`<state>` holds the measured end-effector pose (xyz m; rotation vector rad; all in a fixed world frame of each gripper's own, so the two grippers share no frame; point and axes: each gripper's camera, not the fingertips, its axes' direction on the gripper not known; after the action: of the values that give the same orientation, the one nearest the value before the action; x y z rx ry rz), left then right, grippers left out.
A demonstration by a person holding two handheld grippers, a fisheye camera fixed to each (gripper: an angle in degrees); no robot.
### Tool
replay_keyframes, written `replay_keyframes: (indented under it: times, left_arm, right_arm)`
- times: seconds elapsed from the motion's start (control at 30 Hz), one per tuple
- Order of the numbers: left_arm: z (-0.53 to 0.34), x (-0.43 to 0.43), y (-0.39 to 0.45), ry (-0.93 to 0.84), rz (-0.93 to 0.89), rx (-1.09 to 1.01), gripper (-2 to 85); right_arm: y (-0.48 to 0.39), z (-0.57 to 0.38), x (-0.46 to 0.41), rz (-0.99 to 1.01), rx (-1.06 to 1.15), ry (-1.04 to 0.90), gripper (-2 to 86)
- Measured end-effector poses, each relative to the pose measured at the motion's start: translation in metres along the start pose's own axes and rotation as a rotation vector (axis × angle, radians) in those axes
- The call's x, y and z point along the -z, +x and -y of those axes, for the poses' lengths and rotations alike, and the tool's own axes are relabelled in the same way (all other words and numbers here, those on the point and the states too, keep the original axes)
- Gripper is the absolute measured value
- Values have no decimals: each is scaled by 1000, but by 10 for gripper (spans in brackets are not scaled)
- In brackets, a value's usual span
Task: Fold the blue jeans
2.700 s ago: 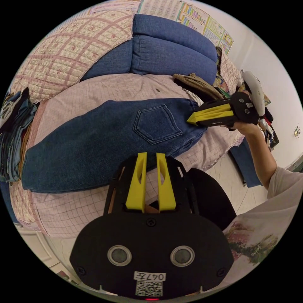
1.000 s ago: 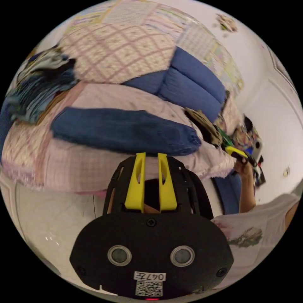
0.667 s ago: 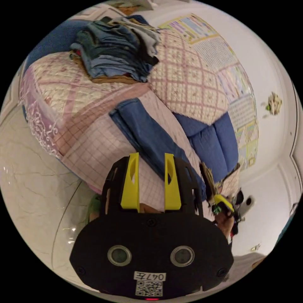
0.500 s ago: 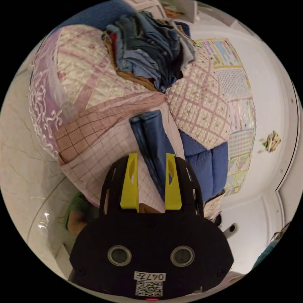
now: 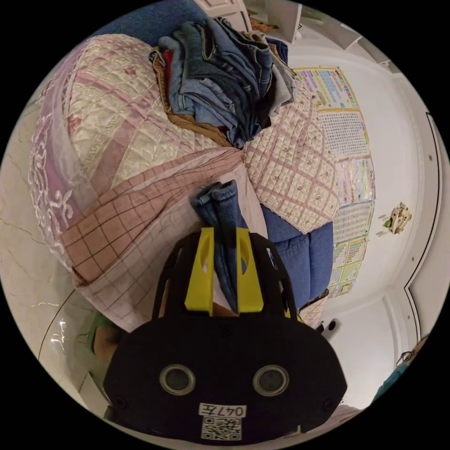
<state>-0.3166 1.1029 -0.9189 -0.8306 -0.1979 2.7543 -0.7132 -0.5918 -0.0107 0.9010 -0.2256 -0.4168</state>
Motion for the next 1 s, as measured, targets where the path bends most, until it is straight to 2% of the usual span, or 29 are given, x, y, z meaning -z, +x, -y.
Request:
replay_keyframes:
  times: [0.23, 0.3, 0.37, 0.6, 0.77, 0.83, 1.0]
  left_arm:
    - [-52, 17, 42, 20, -65, -197, 48]
    - [-70, 20, 57, 24, -88, -262, 47]
    - [-96, 21, 75, 21, -118, -345, 46]
    - [-178, 9, 118, -11, -109, -564, 44]
    - [-240, -22, 126, -46, -118, -646, 44]
    - [-257, -35, 123, -42, -124, -646, 44]
    - [-298, -69, 116, -43, -128, -653, 44]
  right_arm:
    - [-17, 104, -104, -72, 34, -60, 13]
    - [-20, 116, -138, -75, 16, -108, 5]
    - [-28, 120, -191, -71, 15, -234, -2]
    - [-105, 104, -139, -86, 93, -75, -12]
    - [-137, 95, -198, -130, 138, -236, -12]
    - [-143, 93, -185, -129, 143, -217, -12]
    - [-156, 46, -133, 45, 103, -104, -12]
